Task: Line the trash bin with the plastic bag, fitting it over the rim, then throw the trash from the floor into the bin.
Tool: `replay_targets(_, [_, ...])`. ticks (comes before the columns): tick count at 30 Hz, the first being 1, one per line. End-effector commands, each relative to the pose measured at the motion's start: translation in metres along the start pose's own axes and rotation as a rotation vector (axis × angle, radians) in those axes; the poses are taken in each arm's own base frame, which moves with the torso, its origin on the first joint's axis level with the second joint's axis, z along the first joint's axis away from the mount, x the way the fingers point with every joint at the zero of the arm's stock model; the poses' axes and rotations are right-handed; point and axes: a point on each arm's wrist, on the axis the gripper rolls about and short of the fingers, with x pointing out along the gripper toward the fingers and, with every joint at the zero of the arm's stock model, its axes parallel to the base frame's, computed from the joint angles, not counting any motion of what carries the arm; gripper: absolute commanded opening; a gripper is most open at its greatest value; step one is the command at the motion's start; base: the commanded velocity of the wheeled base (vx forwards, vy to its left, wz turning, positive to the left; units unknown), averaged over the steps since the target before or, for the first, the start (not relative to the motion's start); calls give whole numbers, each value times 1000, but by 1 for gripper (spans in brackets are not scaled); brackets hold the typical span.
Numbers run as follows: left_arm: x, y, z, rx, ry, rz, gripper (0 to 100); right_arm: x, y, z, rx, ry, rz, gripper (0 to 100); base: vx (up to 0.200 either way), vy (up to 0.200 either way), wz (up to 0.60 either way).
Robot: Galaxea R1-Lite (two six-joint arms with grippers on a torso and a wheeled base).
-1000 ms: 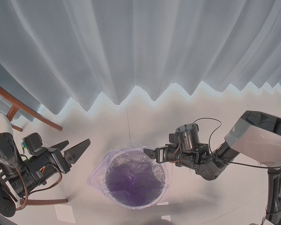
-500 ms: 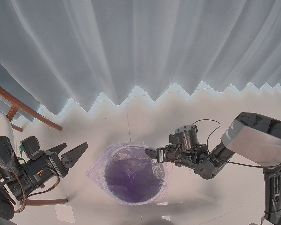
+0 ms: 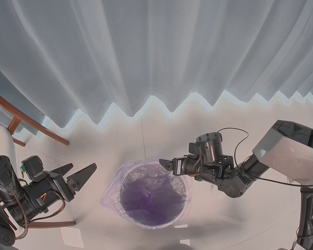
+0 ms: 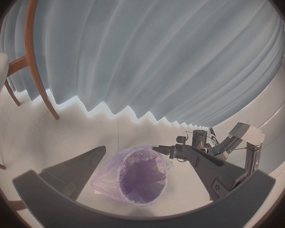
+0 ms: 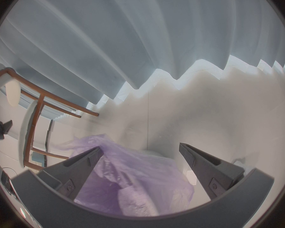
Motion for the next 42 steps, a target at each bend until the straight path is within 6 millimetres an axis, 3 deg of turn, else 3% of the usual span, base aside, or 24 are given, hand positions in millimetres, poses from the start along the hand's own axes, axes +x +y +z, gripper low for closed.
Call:
replay_targets(1, [0, 0, 0, 1, -1, -1, 100, -12, 9, 14, -1, -42, 23, 100, 0, 0, 0])
replay_targets(10, [0, 0, 0, 4, 0, -1, 100, 1, 2, 19, 5, -64, 11, 100, 0, 0, 0])
replay_targets(23, [-2, 1, -2, 2, 5, 3, 100, -9, 2, 2, -11, -37, 23, 100, 0, 0, 0])
replay_targets(24, [-1, 1, -2, 2, 6, 5, 100, -11, 5, -6, -26, -12, 51, 100, 0, 0, 0])
replay_targets(42, [-1, 1, -2, 0, 10, 7, 100, 2, -1, -14, -31, 4, 38, 100, 0, 0, 0])
